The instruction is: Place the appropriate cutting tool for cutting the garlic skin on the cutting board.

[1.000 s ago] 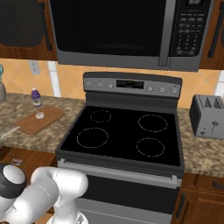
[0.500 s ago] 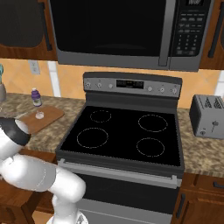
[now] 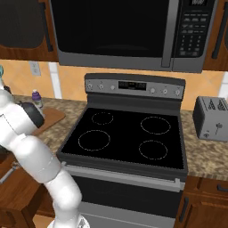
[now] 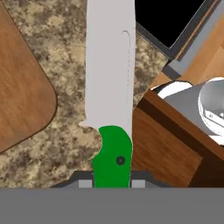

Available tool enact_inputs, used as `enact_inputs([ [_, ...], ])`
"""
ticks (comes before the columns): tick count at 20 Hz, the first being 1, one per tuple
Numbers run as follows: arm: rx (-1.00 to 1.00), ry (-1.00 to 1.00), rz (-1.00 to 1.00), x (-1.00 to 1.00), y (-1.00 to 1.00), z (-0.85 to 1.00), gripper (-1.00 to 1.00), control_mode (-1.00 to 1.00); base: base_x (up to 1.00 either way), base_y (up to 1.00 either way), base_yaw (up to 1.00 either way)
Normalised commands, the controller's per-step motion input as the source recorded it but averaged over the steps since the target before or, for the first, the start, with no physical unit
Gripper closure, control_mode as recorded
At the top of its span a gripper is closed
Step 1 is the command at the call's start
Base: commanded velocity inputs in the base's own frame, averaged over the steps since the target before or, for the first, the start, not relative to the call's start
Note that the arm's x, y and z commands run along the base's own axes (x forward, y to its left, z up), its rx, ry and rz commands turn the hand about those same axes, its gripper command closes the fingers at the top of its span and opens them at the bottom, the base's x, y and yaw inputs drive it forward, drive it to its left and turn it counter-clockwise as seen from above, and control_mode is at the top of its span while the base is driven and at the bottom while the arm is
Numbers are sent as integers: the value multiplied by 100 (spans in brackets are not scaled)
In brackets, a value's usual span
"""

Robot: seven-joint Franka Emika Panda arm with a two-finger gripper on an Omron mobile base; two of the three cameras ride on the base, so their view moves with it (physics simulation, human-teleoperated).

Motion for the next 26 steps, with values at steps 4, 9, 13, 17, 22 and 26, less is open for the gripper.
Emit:
enact_inputs([
  [4,0,2,-2,95,20,-48,100,-100,0,0,0],
  [9,0,8,-4,90,34,-17,100,-100,0,0,0],
  [13,0,2,-3,55,26,-39,100,-100,0,0,0],
  [17,0,0,0,21,1,-61,100,-100,0,0,0],
  [22,0,-3,0,1,0,-65,-100,-100,0,0,0],
  [26,0,-9,0,-33,-3,-2,-100,-100,0,0,0],
])
